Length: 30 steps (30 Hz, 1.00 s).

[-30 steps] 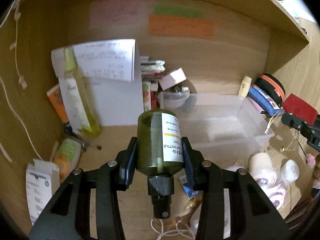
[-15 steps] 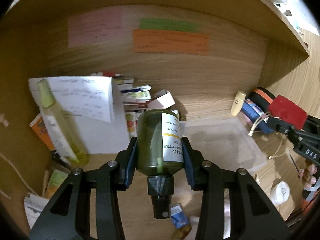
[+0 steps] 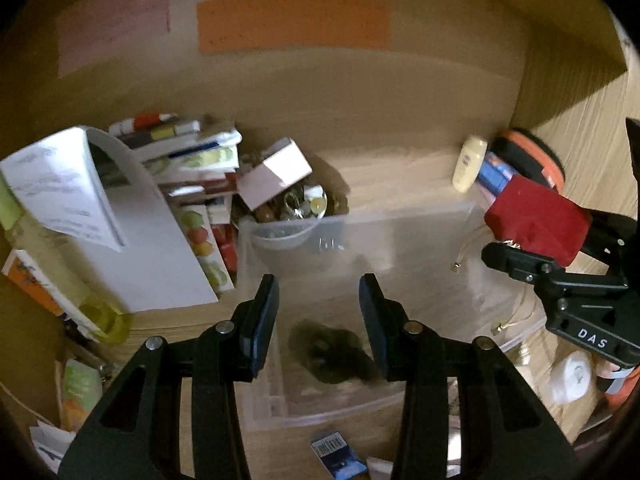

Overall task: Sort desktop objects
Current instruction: 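Carry bottle and red pouch over the clear box and release both inside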

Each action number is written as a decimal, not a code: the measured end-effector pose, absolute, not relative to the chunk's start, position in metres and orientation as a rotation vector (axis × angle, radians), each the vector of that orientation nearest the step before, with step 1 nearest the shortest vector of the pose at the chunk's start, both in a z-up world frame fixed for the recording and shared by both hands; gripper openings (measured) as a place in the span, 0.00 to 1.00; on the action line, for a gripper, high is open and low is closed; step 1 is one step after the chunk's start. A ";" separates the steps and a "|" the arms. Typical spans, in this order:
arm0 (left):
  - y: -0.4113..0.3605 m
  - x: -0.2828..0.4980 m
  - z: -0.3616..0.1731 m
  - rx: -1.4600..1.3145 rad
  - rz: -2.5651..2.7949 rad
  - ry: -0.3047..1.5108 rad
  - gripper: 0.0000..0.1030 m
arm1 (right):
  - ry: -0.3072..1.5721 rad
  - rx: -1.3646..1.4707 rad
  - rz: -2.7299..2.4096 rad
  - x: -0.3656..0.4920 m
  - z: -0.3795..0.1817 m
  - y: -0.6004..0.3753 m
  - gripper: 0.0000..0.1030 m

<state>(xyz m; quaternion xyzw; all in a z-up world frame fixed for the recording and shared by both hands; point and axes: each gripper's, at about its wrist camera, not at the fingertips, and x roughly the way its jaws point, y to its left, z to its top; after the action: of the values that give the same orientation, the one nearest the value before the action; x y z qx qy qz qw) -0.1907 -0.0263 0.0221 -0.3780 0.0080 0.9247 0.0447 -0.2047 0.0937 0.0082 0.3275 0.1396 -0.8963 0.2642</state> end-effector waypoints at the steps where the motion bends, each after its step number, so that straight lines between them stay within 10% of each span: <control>1: -0.026 -0.195 0.017 -1.181 2.816 0.028 0.38 | 0.389 0.902 -2.412 -0.207 0.004 0.091 0.27; 19: -0.017 -0.200 -0.003 -1.293 2.706 0.013 0.39 | 0.538 1.153 -2.253 -0.228 -0.038 0.072 0.32; 24: -0.018 -0.193 0.001 -1.281 2.711 -0.020 0.65 | 0.624 1.120 -2.303 -0.220 -0.030 0.071 0.66; 30: -0.017 -0.179 0.014 -1.240 2.729 -0.042 0.80 | 0.661 1.046 -2.377 -0.204 -0.012 0.077 0.74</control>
<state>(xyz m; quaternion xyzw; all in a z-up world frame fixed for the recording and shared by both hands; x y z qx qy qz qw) -0.1788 -0.0171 0.0141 -0.4125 -0.0139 0.9080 0.0720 -0.2040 0.0769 -0.0123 0.3799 0.2403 -0.8635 0.2288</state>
